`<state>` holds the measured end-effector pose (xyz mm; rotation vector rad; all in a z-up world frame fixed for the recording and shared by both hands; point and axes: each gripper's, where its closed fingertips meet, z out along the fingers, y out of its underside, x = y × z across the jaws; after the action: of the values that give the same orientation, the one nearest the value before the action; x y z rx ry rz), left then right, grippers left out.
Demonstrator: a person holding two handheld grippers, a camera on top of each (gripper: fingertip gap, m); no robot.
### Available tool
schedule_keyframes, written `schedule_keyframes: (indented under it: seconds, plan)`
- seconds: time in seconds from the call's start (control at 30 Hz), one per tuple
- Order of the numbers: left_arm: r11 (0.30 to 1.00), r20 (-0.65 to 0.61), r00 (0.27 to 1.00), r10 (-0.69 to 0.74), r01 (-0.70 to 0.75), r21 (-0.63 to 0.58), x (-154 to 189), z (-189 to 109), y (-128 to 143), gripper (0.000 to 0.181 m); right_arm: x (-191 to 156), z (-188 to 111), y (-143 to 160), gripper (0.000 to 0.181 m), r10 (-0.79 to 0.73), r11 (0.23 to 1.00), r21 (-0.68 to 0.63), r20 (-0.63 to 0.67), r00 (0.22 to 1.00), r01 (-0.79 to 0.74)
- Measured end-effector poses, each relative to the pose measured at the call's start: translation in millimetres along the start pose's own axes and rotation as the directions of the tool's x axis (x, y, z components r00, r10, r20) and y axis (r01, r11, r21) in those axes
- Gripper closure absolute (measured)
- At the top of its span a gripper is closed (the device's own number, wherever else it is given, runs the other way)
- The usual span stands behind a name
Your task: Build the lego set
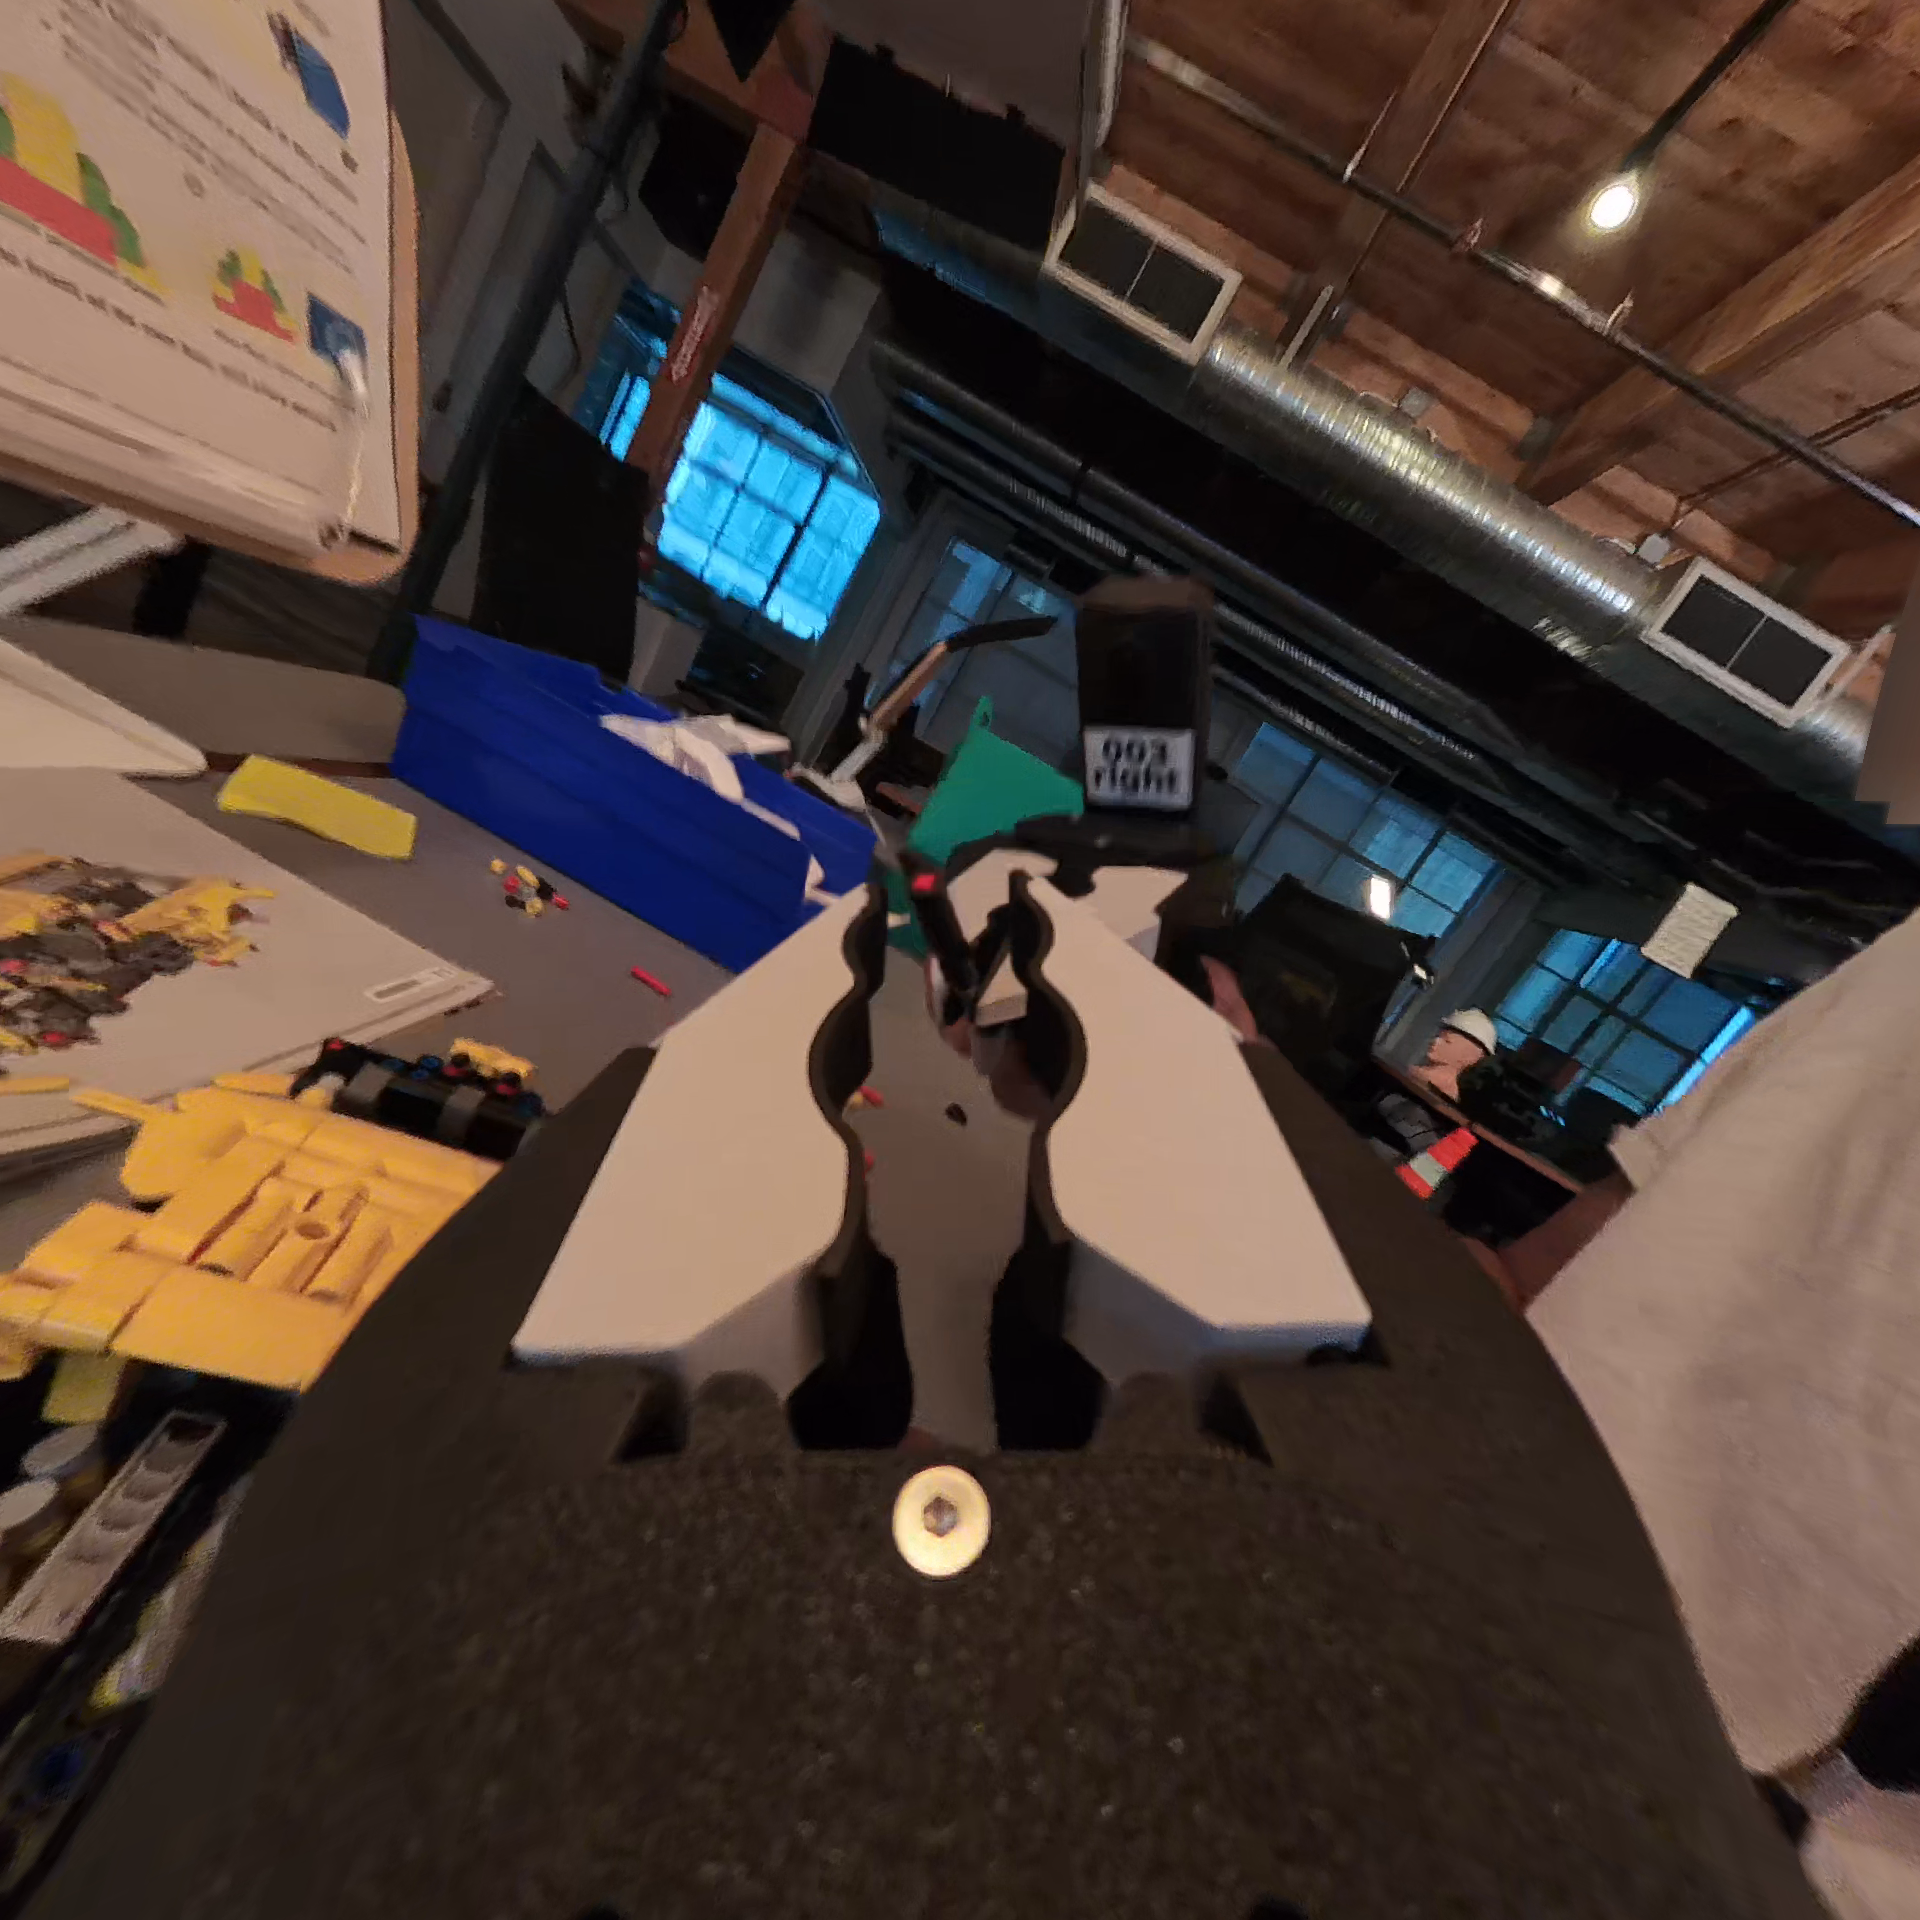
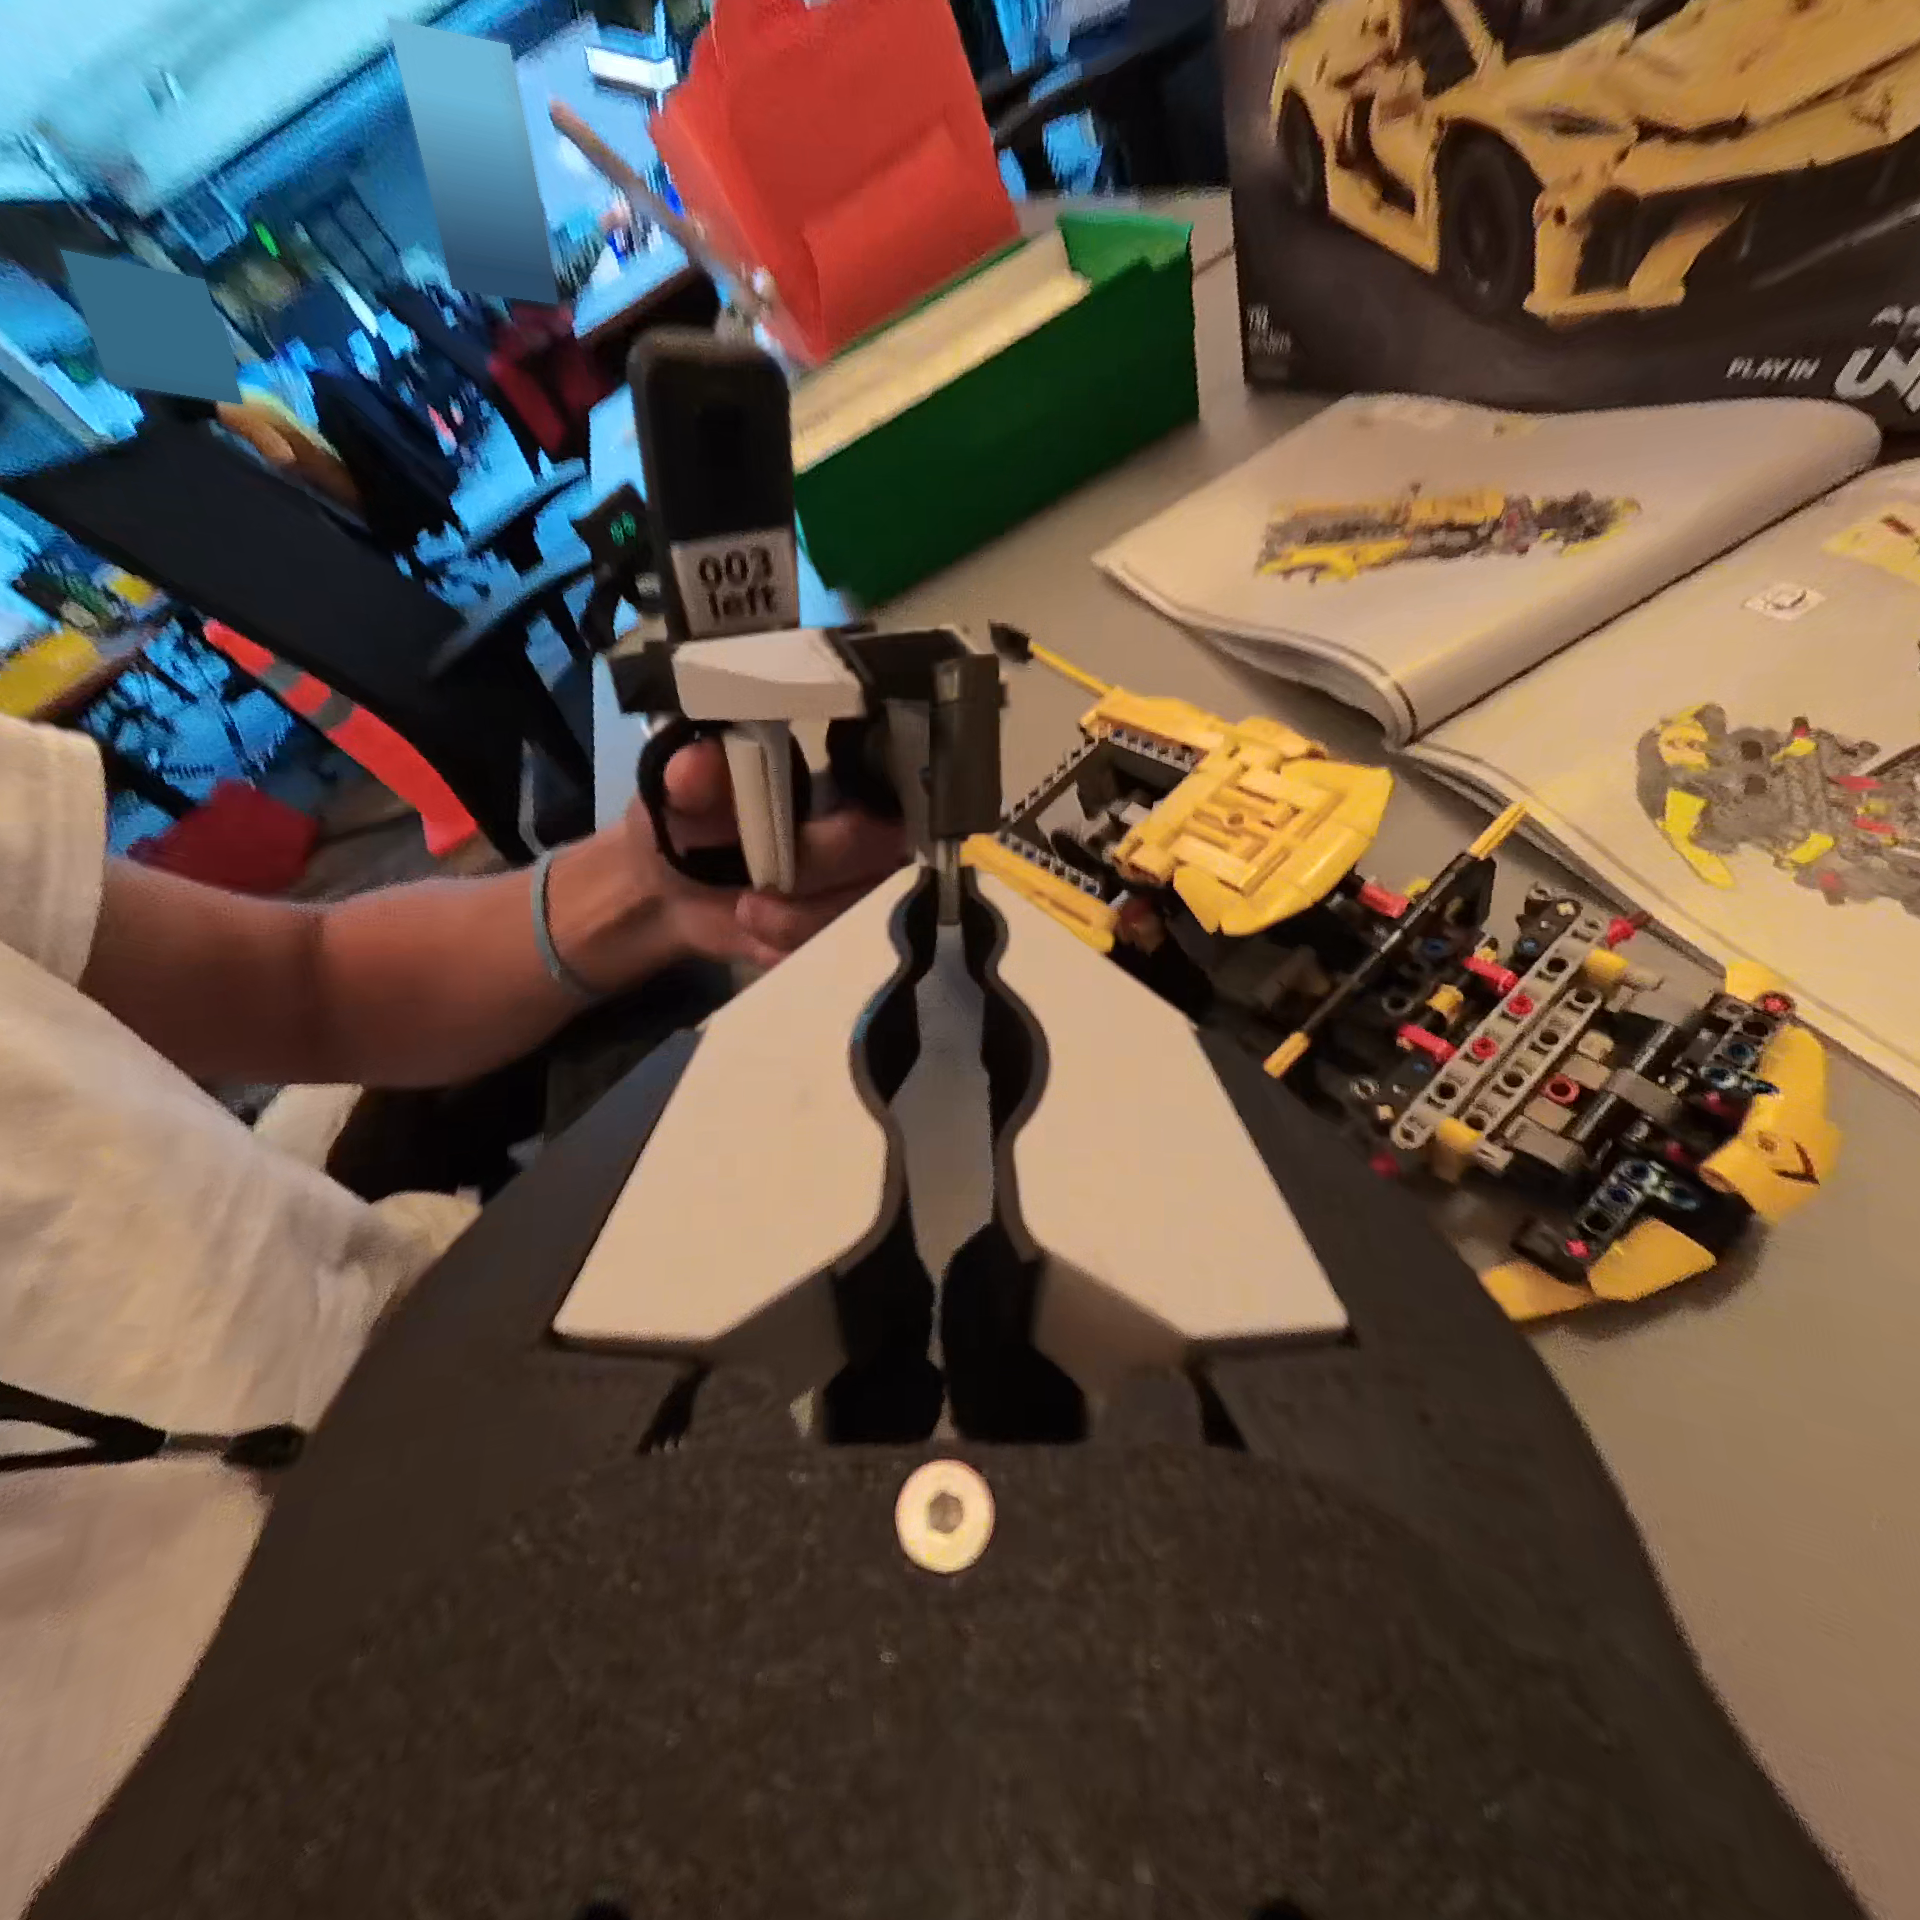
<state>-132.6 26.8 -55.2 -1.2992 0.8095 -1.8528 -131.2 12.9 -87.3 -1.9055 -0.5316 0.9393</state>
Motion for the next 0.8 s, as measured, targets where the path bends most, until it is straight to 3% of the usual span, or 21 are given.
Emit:
schedule_keyframes:
  seconds: [0.13, 0.2, 0.3, 0.43, 0.57, 0.7, 0.8]
  plan:
    - [0.990, 0.007, 1.000, 0.010, -0.009, -0.141, -2.8, -1.4, 19.1, 0.159, -4.0, -3.8, 9.6, 0.178, -0.054, 0.991, -0.122, 0.008, 0.998, 0.055]
    - [0.983, 0.003, 1.000, 0.023, -0.022, -0.180, -1.6, -2.2, 26.0, 0.171, -1.1, -5.3, 14.8, 0.178, -0.090, 0.981, -0.174, -0.019, 0.996, 0.085]
    - [0.984, -0.011, 1.000, -0.001, -0.001, -0.177, 2.4, -3.4, 26.8, 0.172, -2.8, -6.6, 17.5, 0.178, -0.119, 0.972, -0.204, -0.014, 0.993, 0.114]
    - [0.986, -0.003, 1.000, -0.031, 0.030, -0.165, 1.0, -6.4, 24.6, 0.160, -2.0, -7.5, 22.3, 0.178, -0.147, 0.957, -0.252, -0.008, 0.989, 0.140]
    - [0.974, -0.011, 0.999, -0.051, 0.047, -0.222, 1.2, -7.5, 33.9, 0.174, -1.9, -5.6, 27.8, 0.178, -0.182, 0.938, -0.297, 0.006, 0.983, 0.176]
    - [0.975, -0.007, 0.999, -0.047, 0.044, -0.217, -0.4, -11.7, 28.1, 0.175, 2.2, -2.1, 19.0, 0.177, -0.183, 0.953, -0.244, 0.005, 0.983, 0.178]
    - [0.993, 0.022, 0.999, -0.041, 0.043, -0.107, -8.6, -18.8, -3.2, 0.175, 15.2, 0.0, -9.7, 0.169, -0.238, 0.966, -0.114, -0.037, 0.971, 0.233]
